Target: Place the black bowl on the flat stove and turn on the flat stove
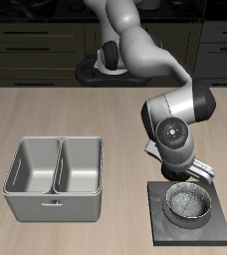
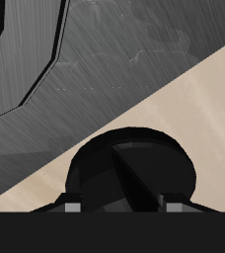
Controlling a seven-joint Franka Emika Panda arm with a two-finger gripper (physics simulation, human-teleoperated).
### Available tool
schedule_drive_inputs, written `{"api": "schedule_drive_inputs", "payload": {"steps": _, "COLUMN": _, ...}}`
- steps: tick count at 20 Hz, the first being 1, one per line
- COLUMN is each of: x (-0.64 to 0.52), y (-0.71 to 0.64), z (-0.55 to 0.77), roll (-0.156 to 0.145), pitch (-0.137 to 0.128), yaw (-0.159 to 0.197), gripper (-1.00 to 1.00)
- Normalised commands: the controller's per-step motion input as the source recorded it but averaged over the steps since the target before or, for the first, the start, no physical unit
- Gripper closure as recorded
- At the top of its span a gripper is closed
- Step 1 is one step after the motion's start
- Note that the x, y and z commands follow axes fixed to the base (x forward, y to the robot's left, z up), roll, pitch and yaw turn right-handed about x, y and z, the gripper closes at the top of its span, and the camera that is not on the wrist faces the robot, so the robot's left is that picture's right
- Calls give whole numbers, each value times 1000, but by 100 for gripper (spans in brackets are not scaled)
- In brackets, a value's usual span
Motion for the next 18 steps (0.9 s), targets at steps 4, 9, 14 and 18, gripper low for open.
{"api": "schedule_drive_inputs", "payload": {"steps": 4, "x": -58, "y": -269, "z": 32, "roll": -41, "pitch": 18, "yaw": -201, "gripper": 100}}
{"api": "schedule_drive_inputs", "payload": {"steps": 9, "x": -43, "y": -9, "z": 43, "roll": 5, "pitch": 16, "yaw": -133, "gripper": 100}}
{"api": "schedule_drive_inputs", "payload": {"steps": 14, "x": -9, "y": -95, "z": 66, "roll": 38, "pitch": 4, "yaw": -236, "gripper": 100}}
{"api": "schedule_drive_inputs", "payload": {"steps": 18, "x": 74, "y": 89, "z": 103, "roll": 77, "pitch": -43, "yaw": -274, "gripper": 100}}
